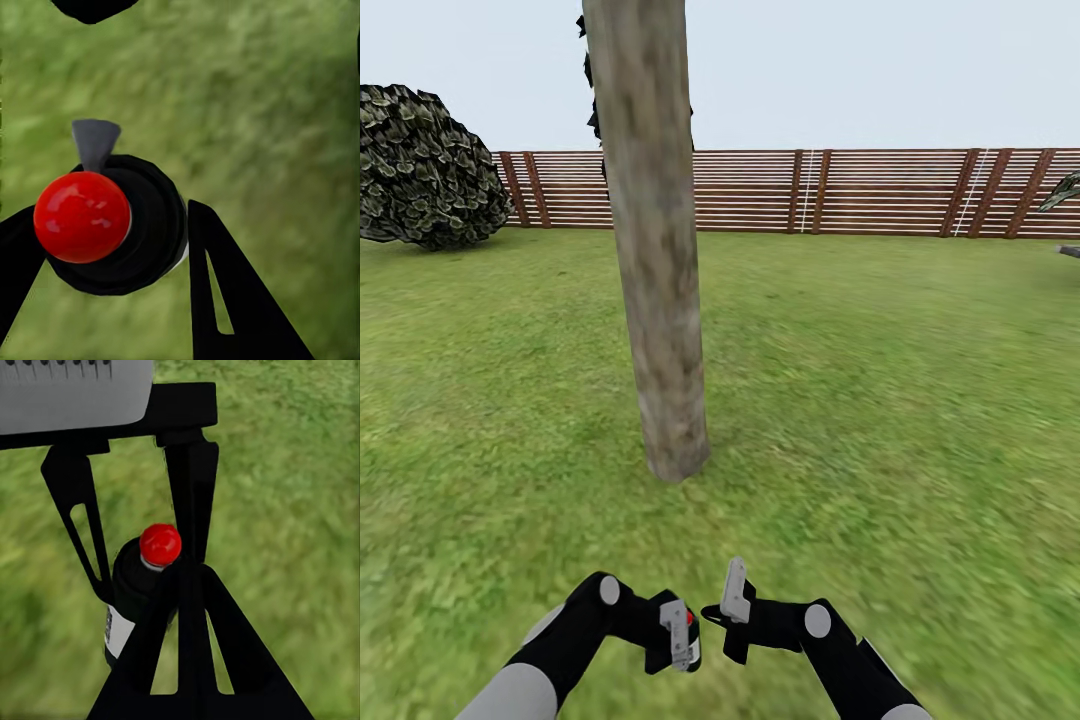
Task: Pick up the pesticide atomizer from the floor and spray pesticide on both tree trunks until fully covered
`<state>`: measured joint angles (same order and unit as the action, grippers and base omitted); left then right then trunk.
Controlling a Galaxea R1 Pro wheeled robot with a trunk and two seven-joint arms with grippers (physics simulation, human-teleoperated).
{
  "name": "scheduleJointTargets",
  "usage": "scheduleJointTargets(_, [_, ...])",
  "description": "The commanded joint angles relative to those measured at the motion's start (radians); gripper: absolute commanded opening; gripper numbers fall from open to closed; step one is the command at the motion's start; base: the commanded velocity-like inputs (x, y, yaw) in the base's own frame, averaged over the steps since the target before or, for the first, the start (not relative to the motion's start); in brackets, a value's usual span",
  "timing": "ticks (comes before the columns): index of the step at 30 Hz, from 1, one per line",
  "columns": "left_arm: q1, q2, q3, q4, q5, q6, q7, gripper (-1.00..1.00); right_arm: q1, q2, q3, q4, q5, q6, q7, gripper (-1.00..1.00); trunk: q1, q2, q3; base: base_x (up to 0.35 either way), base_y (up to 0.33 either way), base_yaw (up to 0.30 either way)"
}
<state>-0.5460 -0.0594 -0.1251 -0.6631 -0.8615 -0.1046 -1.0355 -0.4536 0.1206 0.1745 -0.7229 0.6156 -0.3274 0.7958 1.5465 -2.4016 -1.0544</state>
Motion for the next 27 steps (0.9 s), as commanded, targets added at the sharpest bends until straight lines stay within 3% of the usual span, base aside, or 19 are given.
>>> scheduleJointTargets(1, [0.000, -0.001, 0.001, -0.002, -0.009, -0.010, -0.001, -1.00, 0.000, 0.000, -0.001, -0.001, 0.009, -0.005, 0.000, -1.00, 0.000, 0.000, -0.001, 0.000, 0.000, 0.000])
scheduleJointTargets(27, [-0.001, -0.004, 0.002, -0.004, 0.011, -0.016, -0.004, -1.00, 0.000, -0.001, -0.001, -0.001, 0.009, -0.005, 0.000, -1.00, 0.000, 0.000, -0.001, 0.000, 0.000, 0.000])
